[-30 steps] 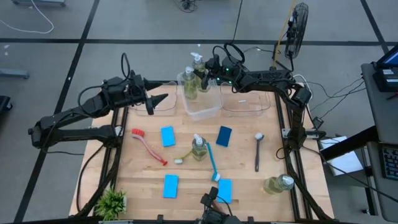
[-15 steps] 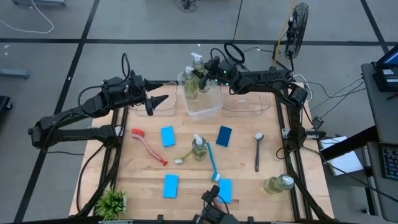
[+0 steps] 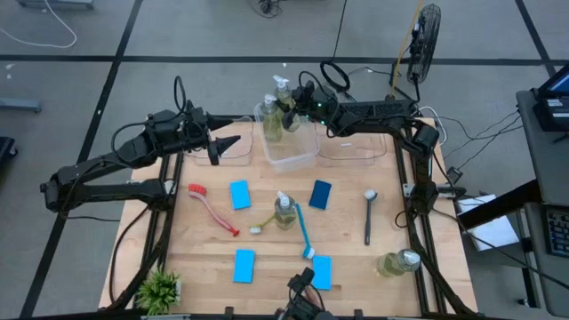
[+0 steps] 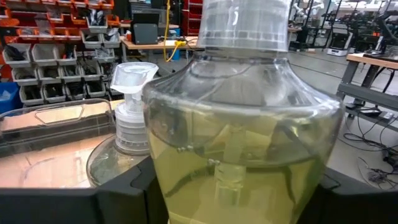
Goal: Pick & Place Kitchen Sink Supplies
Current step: Put the green soap dispenser into the transparent white bin
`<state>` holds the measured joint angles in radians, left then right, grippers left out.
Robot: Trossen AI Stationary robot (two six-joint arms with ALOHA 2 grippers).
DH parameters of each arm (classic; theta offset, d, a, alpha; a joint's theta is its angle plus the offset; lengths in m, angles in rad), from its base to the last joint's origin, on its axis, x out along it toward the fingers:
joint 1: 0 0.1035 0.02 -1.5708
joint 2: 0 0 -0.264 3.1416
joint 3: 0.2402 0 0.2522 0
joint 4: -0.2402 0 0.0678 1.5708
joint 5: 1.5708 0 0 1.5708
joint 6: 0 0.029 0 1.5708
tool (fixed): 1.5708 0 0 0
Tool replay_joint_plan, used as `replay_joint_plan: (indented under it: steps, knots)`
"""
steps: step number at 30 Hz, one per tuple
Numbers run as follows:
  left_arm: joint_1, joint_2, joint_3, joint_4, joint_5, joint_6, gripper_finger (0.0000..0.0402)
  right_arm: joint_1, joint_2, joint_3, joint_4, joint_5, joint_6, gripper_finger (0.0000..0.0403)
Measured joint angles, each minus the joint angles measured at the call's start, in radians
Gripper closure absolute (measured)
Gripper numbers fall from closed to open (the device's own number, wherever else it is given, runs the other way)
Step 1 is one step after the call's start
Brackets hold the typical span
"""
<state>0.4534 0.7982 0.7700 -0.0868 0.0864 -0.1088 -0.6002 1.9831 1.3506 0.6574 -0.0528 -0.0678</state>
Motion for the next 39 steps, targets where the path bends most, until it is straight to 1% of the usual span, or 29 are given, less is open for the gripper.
replay_joint_plan:
  steps: [12, 26, 30, 39]
  knots:
    - [0.0, 0.0, 0.0, -0.026, 0.0, 0.009, 0.0074, 0.0, -0.002, 0.0, -0.015, 0.001, -0.008, 0.0158]
    - [0.0, 0.0, 0.0, -0.026, 0.0, 0.019, 0.0096, 0.0, -0.002, 0.0, -0.019, 0.0, -0.009, 0.0156]
    - [0.0, 0.0, 0.0, -0.026, 0.0, 0.019, 0.009, 0.0, -0.002, 0.0, -0.023, -0.001, -0.013, 0.0156]
    - [0.0, 0.0, 0.0, -0.026, 0.0, 0.019, 0.0074, 0.009, -0.002, 0.0, -0.023, 0.001, -0.104, 0.0155]
